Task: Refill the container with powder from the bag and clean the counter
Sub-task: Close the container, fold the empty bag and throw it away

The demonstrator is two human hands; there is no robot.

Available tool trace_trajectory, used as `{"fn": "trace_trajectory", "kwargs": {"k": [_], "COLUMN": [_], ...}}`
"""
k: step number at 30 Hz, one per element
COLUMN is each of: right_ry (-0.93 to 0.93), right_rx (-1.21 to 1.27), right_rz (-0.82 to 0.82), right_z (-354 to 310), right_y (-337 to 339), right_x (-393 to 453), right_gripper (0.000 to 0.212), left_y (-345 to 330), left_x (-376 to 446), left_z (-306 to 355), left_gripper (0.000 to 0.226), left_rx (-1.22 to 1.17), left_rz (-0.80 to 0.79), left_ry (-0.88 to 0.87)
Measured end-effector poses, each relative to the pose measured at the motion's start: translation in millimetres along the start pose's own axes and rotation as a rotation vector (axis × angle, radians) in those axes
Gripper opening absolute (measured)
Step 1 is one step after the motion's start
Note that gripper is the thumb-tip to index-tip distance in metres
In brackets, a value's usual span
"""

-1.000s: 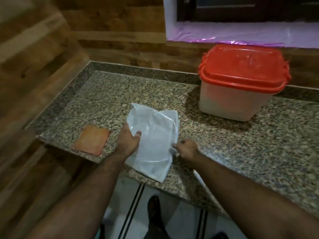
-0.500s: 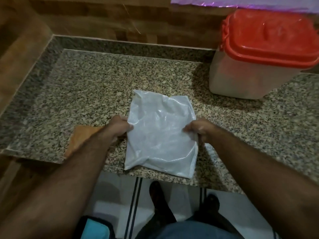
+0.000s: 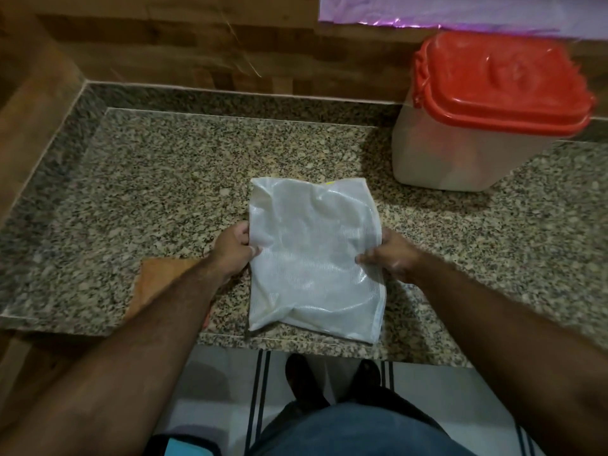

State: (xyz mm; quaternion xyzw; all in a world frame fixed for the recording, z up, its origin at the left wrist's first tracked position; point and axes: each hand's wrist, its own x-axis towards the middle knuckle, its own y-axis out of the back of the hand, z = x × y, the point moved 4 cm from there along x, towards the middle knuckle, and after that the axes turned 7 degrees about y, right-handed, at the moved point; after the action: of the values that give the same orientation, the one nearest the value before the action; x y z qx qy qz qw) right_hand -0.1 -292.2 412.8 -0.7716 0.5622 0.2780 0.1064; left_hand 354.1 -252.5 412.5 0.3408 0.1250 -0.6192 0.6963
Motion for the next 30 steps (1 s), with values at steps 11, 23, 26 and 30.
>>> {"fn": "trace_trajectory", "kwargs": {"k": [11, 23, 26, 30], "right_ry": [0.367, 0.117, 0.241, 0.571], "right_rx": [0.028, 0.035, 0.116, -0.055], "right_rz": [0.047, 0.122, 0.166, 0.103], "right_z": [5, 12, -12, -51], "right_y": [4, -8, -20, -24], "right_x": [0, -3, -8, -7], "right_gripper": [0.030, 0.021, 0.014, 0.008], "left_y": [9, -18, -53, -68], "left_x": [-2, -11, -17, -25], "left_z": [-17, 56, 74, 74], "left_gripper": [0.041, 0.042, 0.088, 0.076], "left_rx": [0.043, 0.473, 0.575, 0.521], "left_rz": [-0.050, -0.418, -0.650, -0.816], "left_ry": [-0.252, -0.223, -0.022, 0.125]}}
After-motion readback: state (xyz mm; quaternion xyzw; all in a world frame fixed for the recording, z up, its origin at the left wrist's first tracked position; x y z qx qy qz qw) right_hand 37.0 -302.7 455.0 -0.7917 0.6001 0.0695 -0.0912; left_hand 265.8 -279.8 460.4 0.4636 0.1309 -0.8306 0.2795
